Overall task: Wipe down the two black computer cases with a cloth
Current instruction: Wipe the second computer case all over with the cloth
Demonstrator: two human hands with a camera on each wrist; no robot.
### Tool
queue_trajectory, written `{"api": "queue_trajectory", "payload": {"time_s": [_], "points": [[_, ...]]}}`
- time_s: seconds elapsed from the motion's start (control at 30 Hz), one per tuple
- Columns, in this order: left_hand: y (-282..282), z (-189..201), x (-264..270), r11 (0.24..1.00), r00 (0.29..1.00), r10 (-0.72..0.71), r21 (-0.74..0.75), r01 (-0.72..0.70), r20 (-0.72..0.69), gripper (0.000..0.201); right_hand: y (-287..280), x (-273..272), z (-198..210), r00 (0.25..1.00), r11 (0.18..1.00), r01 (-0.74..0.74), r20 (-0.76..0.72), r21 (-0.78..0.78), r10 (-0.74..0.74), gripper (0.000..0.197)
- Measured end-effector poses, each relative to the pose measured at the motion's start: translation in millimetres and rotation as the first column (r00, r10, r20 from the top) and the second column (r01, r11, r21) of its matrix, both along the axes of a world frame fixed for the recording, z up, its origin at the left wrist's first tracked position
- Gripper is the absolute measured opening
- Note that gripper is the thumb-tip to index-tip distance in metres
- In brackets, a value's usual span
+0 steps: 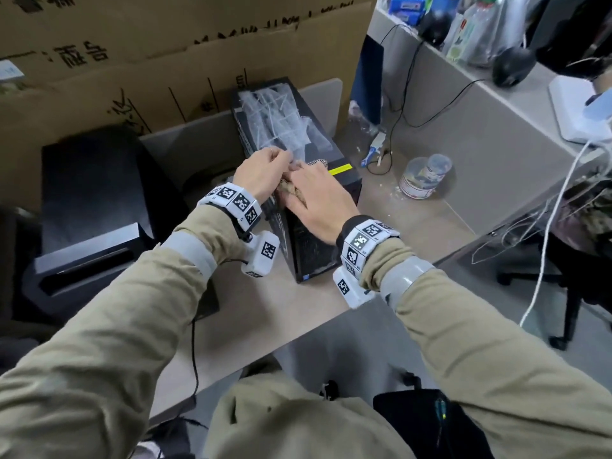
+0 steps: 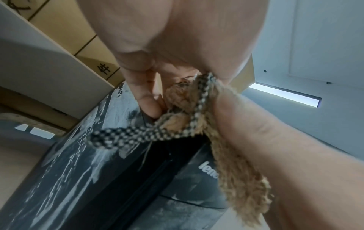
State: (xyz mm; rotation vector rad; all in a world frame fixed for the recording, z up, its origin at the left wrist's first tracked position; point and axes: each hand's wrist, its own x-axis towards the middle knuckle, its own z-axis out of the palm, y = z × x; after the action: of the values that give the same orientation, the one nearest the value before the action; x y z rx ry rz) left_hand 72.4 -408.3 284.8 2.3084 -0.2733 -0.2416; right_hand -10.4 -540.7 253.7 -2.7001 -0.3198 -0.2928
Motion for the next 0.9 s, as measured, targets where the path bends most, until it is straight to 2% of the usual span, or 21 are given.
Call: {"api": "queue_trajectory", "payload": {"time_s": [0.1, 0.2, 0.3, 0.37, 0.43, 0.53, 0.63, 0.67, 0.73, 0.8, 0.9], "points": [[-2, -3, 1, 0.997, 0.998, -0.064, 0.046, 0.063, 0.007, 0.030, -9, 6, -10, 0.999, 0.999, 0.007, 0.046, -0.031, -0.006, 0.038], [-7, -1, -1, 0.997, 0.999, -0.046, 0.056, 0.047, -0.009, 0.041, -32, 4, -6, 0.989, 0.991, 0.137, 0.061, 0.003, -0.137, 0.044], [-4, -6, 2, 0.999, 0.998, 0.001, -0.037, -0.004, -0.063, 0.044, -52, 0, -4, 0.953, 0.949, 0.302, 0.010, 0.087, -0.304, 0.045], [-3, -9, 2, 0.996, 0.996, 0.016, -0.086, -0.023, -0.088, 0.044, -49, 0, -5, 0.939, 0.935, 0.344, -0.014, 0.087, -0.344, 0.047], [-3, -9, -1, 0.992, 0.996, 0.016, -0.121, -0.026, -0.084, 0.044, -36, 0, -6, 0.955, 0.954, 0.298, 0.001, 0.026, -0.298, 0.048], [1, -8, -1, 0.988, 0.998, 0.028, -0.151, -0.037, -0.062, 0.043, -11, -6, -5, 0.988, 0.986, 0.147, 0.063, -0.073, -0.142, 0.051], [7, -8, 1, 0.964, 0.994, 0.027, -0.259, -0.055, -0.109, 0.045, 3, -5, -9, 0.999, 0.989, -0.005, 0.045, -0.149, 0.012, 0.052], [8, -8, 2, 0.943, 0.989, 0.045, -0.321, -0.088, -0.140, 0.041, 7, -5, -9, 0.994, 0.986, -0.082, 0.058, -0.145, 0.091, 0.049], [6, -7, -1, 0.888, 0.976, 0.069, -0.433, -0.155, -0.208, 0.031, 9, -7, -10, 0.968, 0.980, -0.196, 0.149, -0.038, 0.200, 0.036], [2, -7, -2, 0.898, 0.982, 0.044, -0.423, -0.120, -0.184, 0.034, 1, -18, -7, 0.967, 0.980, -0.164, 0.212, 0.110, 0.138, 0.034], [-1, -8, -3, 0.943, 0.992, -0.012, -0.331, -0.031, -0.128, 0.037, -28, -33, -8, 0.971, 0.952, 0.141, 0.149, 0.271, -0.187, 0.044]]}}
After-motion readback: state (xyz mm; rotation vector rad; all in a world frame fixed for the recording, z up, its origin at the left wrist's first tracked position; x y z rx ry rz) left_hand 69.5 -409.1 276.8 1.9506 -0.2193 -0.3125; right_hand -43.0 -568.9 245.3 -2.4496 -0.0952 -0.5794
